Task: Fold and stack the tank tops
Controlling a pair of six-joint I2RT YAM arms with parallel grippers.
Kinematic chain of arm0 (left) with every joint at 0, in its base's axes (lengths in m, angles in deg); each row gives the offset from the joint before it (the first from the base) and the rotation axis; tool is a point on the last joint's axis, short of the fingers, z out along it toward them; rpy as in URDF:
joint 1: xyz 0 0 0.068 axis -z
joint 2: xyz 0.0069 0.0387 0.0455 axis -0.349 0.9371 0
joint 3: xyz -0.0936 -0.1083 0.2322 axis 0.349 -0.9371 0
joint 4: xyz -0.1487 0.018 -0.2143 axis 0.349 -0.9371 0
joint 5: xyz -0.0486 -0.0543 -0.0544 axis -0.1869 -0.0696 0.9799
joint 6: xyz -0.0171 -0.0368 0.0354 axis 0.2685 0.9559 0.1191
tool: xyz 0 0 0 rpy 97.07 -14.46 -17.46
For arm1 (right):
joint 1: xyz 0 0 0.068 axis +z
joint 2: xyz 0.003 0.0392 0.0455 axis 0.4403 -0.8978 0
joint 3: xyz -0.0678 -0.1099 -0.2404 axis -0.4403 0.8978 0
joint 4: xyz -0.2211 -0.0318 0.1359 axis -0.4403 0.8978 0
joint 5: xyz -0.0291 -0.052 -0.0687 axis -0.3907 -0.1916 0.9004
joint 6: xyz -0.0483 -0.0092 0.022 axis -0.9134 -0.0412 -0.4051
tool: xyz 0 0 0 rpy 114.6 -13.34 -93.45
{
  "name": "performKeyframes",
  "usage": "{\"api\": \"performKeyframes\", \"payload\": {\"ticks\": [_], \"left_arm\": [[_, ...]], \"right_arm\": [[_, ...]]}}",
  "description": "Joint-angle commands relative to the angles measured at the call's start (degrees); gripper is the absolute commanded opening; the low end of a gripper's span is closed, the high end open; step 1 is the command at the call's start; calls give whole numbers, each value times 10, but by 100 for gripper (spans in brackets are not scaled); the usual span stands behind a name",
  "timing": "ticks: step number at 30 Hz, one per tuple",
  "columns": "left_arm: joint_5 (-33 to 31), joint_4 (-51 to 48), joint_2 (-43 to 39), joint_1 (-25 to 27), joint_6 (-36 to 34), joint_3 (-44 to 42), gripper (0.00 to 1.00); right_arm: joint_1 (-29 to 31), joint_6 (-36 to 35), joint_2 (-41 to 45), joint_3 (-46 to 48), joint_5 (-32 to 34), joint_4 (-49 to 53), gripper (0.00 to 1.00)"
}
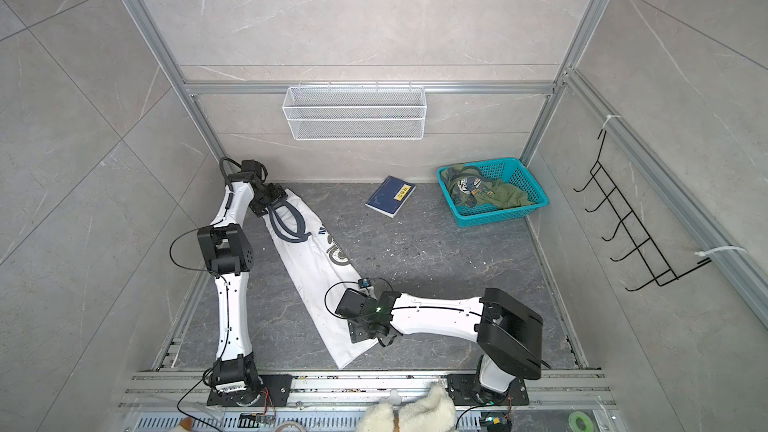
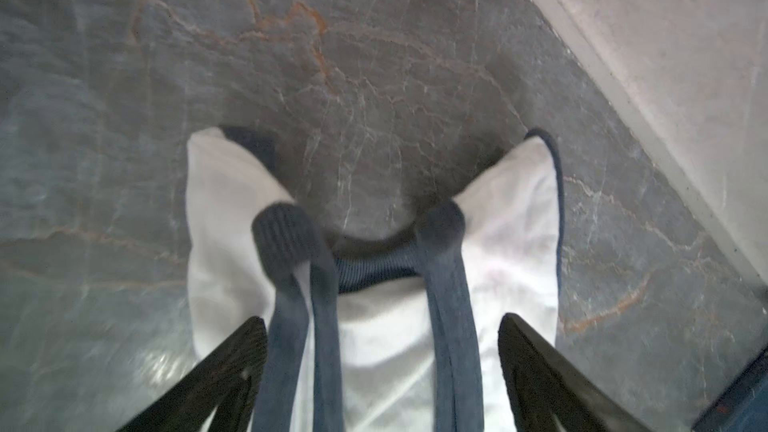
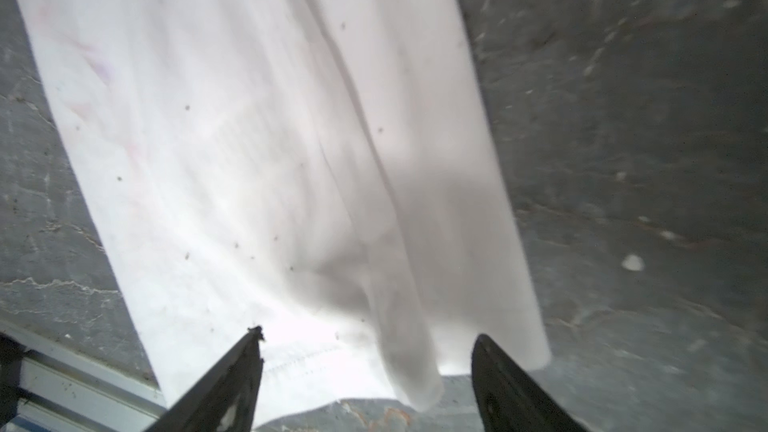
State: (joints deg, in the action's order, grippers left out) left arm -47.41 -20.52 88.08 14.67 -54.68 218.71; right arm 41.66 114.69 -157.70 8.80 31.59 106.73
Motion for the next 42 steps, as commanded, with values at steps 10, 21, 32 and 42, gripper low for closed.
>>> {"api": "performKeyframes", "payload": {"ticks": [10,21,32,42], "left_arm": [[-27,100,-593,93,93,-622,91],[-45,59,-945,387,309,-991,84],[-258,78,-877,863,721,-1068,79],[-277,215,-846,907,793,-1143,65]], "right_arm": [[-150,-133,83,52,-59,23,80],[-184,-182,96,114,-193,-19,80],[-219,-178,76,143,-278,-46,77],[-218,-166,61,156,-296,-67,66]]}}
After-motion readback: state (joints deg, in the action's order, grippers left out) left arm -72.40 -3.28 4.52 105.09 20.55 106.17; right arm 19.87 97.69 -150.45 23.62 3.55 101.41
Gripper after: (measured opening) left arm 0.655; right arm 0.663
